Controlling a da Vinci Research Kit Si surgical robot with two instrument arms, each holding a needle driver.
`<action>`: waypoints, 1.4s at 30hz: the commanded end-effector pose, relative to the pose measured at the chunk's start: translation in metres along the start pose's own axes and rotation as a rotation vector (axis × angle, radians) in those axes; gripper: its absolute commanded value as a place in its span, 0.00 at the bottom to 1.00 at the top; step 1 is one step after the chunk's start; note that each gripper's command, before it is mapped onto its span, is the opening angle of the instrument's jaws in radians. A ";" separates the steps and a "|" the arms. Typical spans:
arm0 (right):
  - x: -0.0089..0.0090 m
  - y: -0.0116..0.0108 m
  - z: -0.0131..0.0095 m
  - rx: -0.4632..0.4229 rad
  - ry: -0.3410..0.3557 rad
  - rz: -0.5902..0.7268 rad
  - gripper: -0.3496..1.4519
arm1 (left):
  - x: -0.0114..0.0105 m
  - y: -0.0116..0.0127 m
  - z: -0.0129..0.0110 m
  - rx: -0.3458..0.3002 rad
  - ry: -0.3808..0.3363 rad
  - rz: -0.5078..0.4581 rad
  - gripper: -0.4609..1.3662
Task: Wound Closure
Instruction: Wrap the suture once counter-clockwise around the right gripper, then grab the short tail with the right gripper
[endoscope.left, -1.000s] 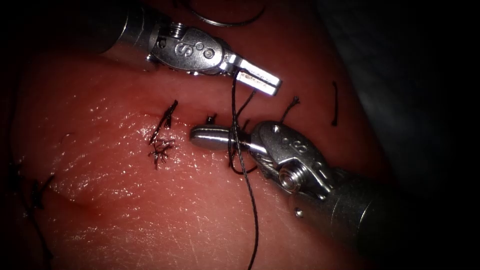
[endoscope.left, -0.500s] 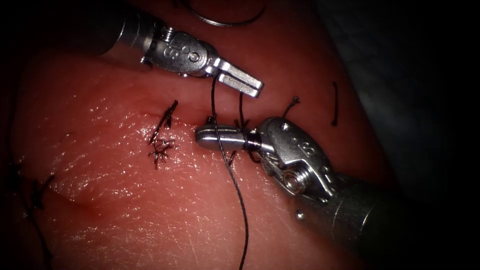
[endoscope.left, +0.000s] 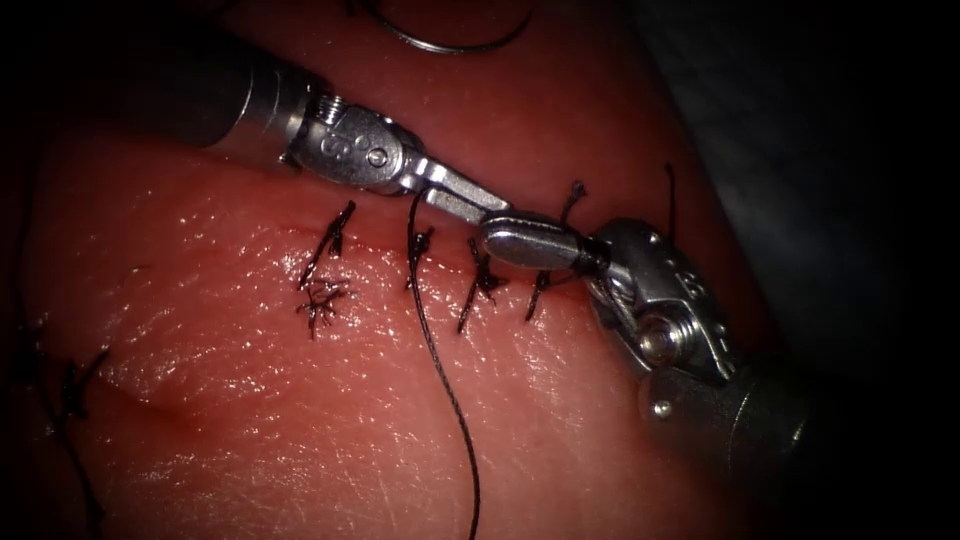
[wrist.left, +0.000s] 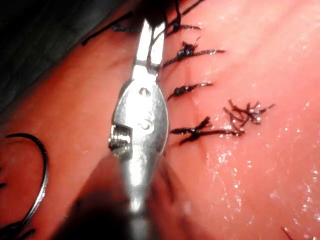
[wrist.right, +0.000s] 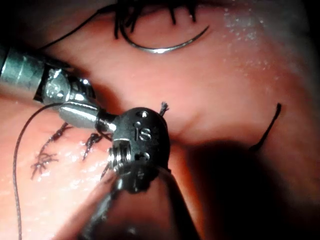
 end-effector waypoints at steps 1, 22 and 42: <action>0.0003 -0.0001 0.0002 -0.023 0.018 0.017 0.00 | -0.0001 0.0005 0.0004 0.009 -0.020 0.016 0.06; -0.0003 -0.0005 -0.0004 -0.606 -0.005 0.125 0.00 | 0.0020 0.0070 0.0024 0.114 -0.166 0.155 0.06; -0.0019 -0.0006 -0.0024 -0.810 -0.060 0.125 0.47 | 0.0024 0.0070 0.0041 0.211 -0.405 0.259 0.06</action>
